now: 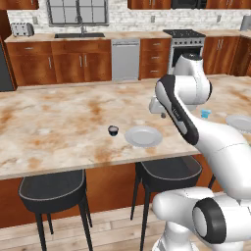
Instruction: Place two yogurt containers on each plate.
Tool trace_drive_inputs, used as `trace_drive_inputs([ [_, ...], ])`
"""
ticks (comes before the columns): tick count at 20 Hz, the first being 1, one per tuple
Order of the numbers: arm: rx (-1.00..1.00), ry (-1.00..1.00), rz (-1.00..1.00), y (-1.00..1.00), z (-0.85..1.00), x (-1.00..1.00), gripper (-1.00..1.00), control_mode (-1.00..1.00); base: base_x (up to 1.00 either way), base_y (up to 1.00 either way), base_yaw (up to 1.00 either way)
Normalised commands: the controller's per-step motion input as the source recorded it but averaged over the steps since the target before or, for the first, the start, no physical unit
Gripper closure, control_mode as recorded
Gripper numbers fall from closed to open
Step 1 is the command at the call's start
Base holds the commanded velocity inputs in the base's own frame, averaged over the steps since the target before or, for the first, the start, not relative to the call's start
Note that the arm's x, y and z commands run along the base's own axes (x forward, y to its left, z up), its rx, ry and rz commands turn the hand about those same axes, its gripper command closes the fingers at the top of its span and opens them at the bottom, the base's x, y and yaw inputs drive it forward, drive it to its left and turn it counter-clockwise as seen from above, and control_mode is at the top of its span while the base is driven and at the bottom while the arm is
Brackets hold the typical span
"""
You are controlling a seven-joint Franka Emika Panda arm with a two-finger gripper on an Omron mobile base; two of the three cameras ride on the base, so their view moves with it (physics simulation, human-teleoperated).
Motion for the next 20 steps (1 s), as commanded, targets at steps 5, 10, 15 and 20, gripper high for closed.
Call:
trace_drive_inputs([
  [5,-0.03,0.00,-0.10,0.52,-0.14,0.09,-1.00,-1.00,0.00,0.00,0.00],
  [10,0.06,0.00,-0.10,0.95,-0.94,0.85,-1.00,-1.00,0.00,0.00,0.00],
  [15,0.05,0.00,-0.01,0.45,-0.08,0.92,-1.00,-1.00,0.00,0.00,0.00],
  [20,0.03,0.01,0.00,0.02,0.09,0.81,-1.00,-1.00,0.00,0.00,0.00],
])
